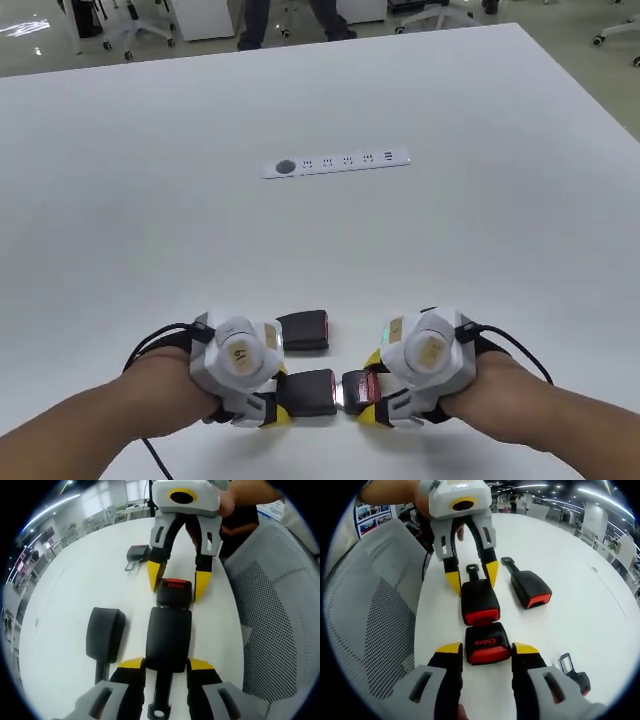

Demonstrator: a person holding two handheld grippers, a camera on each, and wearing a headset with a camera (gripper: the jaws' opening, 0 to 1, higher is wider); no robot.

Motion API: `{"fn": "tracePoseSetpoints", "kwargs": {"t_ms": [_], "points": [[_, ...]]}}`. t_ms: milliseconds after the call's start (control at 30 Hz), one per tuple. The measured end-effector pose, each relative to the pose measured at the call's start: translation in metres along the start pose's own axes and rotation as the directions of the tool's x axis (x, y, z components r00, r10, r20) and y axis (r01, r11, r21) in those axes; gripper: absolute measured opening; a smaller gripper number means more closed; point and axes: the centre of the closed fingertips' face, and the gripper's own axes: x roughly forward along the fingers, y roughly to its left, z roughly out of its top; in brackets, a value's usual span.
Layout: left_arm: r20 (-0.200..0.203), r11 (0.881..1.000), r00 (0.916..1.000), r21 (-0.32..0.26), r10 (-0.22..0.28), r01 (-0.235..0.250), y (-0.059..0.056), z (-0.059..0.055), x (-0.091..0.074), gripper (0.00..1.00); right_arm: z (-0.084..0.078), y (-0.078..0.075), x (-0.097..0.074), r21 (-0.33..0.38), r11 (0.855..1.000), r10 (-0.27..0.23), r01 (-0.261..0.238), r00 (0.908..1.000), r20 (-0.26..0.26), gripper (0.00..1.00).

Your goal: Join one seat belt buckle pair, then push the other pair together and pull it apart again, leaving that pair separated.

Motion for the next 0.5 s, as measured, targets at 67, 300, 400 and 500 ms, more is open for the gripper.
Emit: {"fn": "tracePoseSetpoints", "kwargs": {"t_ms": [67,300,400,500], "points": [[0.028,1.0,0.9996,-0.007,-0.003,0.003,0.0,0.006,-0.009,0.33,0.001,0.001,-0.007,-0.017,1.0,0.007,-0.006,1.0,0.005,0.36],[0.099,0.997,0.9944,-0.077,0.038,-0.03,0.026,0.011,-0.036,0.37,0.002,-0.012,-0.039,-0.066,0.998,-0.017,0.018,0.9995,0.025,0.36],[0.113,0.989,0.9907,-0.136,0.076,-0.061,0.034,0.021,-0.046,0.36,-0.003,-0.032,-0.051,-0.1,0.994,-0.047,0.05,0.9984,0.031,0.33],[0.125,0.982,0.9877,-0.177,0.094,-0.071,0.057,0.017,-0.049,0.34,-0.009,-0.053,-0.059,-0.112,0.991,-0.066,0.068,0.9976,0.021,0.32]]}}
